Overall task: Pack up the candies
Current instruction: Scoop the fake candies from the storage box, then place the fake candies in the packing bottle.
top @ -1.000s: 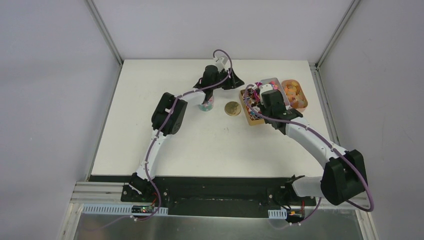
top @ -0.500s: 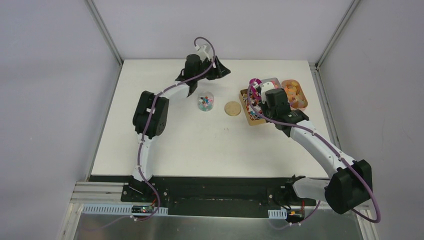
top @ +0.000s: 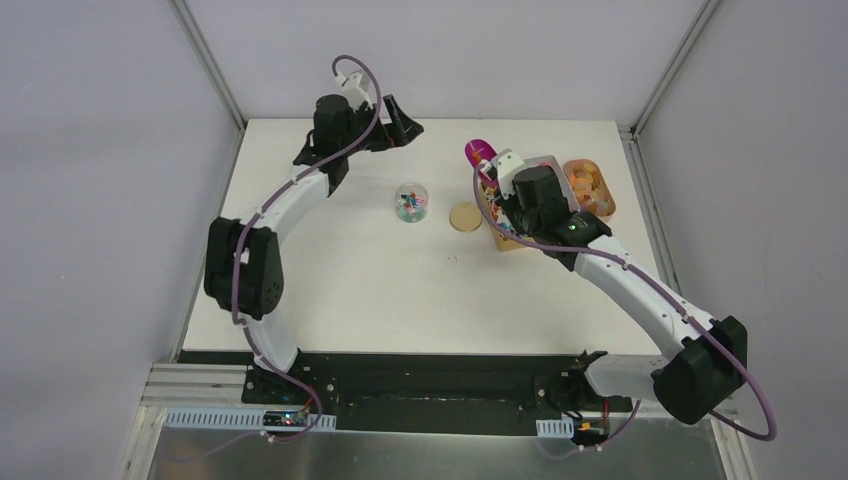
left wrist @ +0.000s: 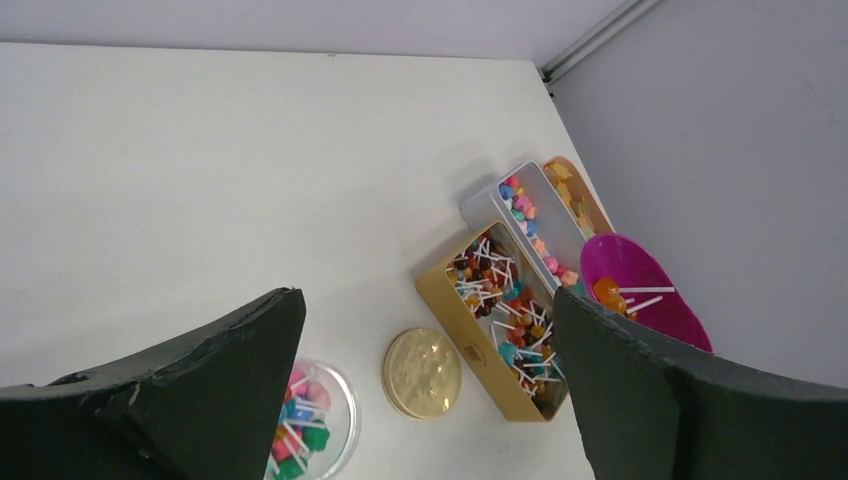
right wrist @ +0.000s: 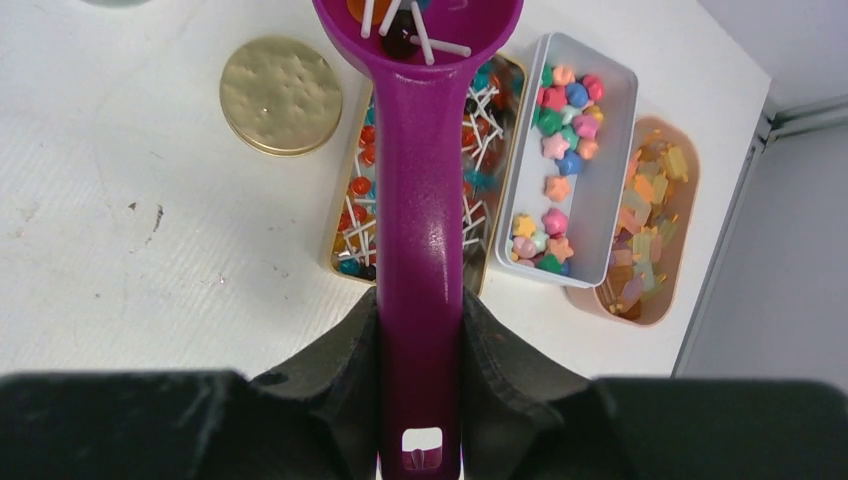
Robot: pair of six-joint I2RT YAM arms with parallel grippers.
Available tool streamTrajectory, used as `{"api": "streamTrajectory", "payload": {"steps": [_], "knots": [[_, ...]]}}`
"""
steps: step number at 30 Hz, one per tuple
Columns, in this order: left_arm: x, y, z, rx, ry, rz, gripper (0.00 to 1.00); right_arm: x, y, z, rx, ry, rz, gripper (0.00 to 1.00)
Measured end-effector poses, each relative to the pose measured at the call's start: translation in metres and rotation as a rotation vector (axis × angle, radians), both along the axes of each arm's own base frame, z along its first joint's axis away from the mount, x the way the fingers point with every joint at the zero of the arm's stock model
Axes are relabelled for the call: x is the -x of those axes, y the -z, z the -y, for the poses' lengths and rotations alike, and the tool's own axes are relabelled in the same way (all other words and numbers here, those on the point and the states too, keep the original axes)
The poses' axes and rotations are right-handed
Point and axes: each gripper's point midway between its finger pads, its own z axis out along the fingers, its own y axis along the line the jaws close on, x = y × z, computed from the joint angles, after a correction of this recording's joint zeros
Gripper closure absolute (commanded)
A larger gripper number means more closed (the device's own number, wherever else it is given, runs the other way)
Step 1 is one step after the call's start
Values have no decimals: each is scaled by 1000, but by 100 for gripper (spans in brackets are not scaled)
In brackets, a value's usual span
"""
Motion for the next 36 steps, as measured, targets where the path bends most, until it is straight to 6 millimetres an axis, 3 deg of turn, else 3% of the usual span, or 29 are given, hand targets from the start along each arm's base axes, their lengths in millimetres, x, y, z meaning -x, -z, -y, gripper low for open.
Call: {"api": "streamTrajectory", "payload": {"steps": [6,11,14,19,26,36], "knots": [[47,-38,-44,-72,-100,51,1,-7,-15,-22,23,-65,31,100],[101,-80,-90,-132,-235,177,1,-13,-13,-41,50,-108,21,100],[132,-93,-111,-158,-297,249,1,-15,-8,-50,70,-129,3,100],[173,-84,-141,-222,-390,308,1,-20,3,-60,133,-159,-39,100],[209,-70,-165,-235,-465,353,1,-30,12,-78,230,-204,-73,100],[229,-82,-183,-218,-556,413,1,-38,23,-103,374,-262,-106,100]]}}
